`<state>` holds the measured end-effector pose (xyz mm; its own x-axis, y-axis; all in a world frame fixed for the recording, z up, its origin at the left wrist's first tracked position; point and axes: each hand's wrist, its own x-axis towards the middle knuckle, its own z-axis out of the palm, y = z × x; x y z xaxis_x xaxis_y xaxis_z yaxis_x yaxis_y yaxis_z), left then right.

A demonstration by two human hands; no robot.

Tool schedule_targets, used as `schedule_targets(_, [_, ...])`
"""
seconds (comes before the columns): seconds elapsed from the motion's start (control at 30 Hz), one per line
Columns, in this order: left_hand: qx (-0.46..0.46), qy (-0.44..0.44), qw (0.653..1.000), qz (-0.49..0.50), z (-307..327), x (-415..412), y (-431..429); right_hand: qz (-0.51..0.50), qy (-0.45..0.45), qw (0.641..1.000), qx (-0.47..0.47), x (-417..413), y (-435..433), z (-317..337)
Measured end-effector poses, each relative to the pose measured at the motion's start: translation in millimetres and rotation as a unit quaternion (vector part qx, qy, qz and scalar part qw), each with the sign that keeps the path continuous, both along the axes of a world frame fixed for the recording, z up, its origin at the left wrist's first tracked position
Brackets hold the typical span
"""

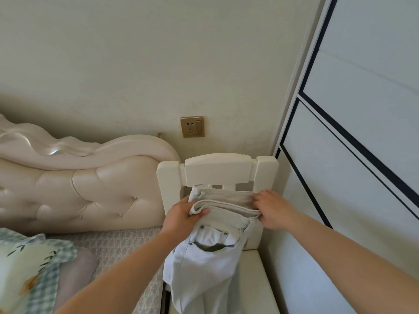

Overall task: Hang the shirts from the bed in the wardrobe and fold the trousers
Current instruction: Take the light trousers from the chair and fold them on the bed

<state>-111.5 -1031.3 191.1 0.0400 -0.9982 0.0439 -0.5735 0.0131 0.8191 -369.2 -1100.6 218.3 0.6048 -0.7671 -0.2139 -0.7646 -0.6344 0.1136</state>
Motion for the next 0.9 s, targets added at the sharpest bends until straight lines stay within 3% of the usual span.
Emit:
schedule_targets(0.07, [-0.035, -0.012, 0.999, 0.001, 6, -2, 2, -0.013, -0.023, 1.0, 0.017, 7, 0, 3])
schedule_targets(0.13, [-0.047, -0.032, 0.998, 0.012, 11, -2, 3, -0.036, -0.105, 0.992, 0.067, 22, 6, 7])
schedule_targets(0.2, [-0.053, -0.049, 0.997, 0.018, 15, -3, 4, -0.085, -0.236, 0.954, 0.166, 39, 14, 12])
schedule_targets(0.27, [-0.054, -0.022, 0.998, 0.007, 17, -7, 7, -0.114, -0.311, 0.919, 0.213, 54, 20, 13])
schedule_targets(0.4, [-0.069, 0.004, 0.997, -0.037, 19, -12, 12, -0.044, -0.298, 0.949, 0.092, 67, 21, 15])
schedule_targets(0.6, [-0.076, 0.042, 0.994, -0.064, 32, -8, 14, 0.016, -0.353, 0.935, -0.019, 66, 22, 14])
schedule_targets(0.77, [-0.127, -0.084, 0.978, -0.145, 35, -7, 24, 0.071, -0.242, 0.965, 0.064, 70, 23, 24])
schedule_targets(0.9, [-0.237, -0.206, 0.93, -0.192, 47, -6, 24, 0.097, -0.192, 0.977, 0.014, 73, 24, 23])
